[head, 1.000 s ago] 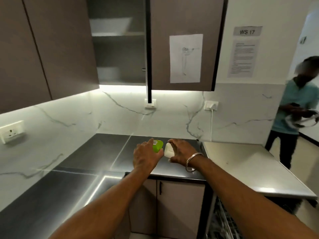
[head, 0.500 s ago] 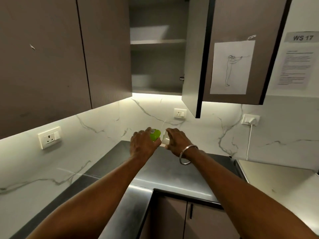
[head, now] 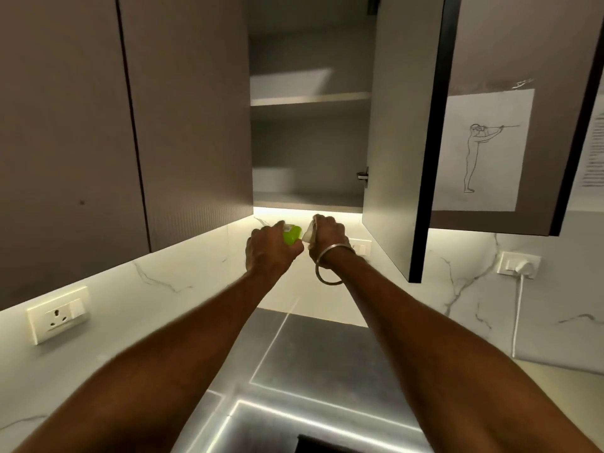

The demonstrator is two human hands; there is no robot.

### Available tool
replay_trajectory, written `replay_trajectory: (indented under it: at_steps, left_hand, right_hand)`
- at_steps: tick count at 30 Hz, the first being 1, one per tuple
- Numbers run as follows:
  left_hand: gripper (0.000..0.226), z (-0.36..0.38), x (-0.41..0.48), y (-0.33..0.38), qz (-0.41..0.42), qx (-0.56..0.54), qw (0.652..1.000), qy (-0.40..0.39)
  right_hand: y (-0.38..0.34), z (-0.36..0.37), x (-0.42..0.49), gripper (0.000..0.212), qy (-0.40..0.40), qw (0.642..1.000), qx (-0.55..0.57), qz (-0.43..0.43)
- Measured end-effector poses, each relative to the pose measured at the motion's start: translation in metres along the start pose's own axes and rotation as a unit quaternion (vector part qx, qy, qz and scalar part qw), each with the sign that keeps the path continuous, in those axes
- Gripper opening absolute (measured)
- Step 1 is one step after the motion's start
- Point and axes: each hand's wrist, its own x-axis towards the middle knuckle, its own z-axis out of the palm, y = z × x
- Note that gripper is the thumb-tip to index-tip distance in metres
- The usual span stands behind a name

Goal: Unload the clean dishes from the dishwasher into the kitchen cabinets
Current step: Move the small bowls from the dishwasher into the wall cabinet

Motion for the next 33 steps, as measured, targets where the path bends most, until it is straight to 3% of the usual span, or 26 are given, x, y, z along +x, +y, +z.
replay_trajectory:
  at_steps: [5,16,25,33]
  left_hand:
    - [0.051,0.035,0.059,-0.001,0.020,0.003,1.000,0.006]
    - [0.046,0.118,0.179,-0.002,0.046,-0.016,0.999,-0.016]
    - [0.046,0.188,0.250,0.003,0.090,-0.042,0.995,-0.027]
    - [0.042,0.220,0.281,0.015,0.089,-0.021,0.992,-0.090]
  right_hand:
    - [0.010,0.012,0.057,0.066,0.014,0.999,0.019,0.038]
    - [0.043,0.035,0.176,0.049,0.024,0.998,-0.016,0.054]
    - [0.084,0.046,0.245,0.068,-0.074,0.988,-0.089,0.098]
    - [0.102,0.033,0.280,0.055,-0.172,0.974,-0.107,0.102]
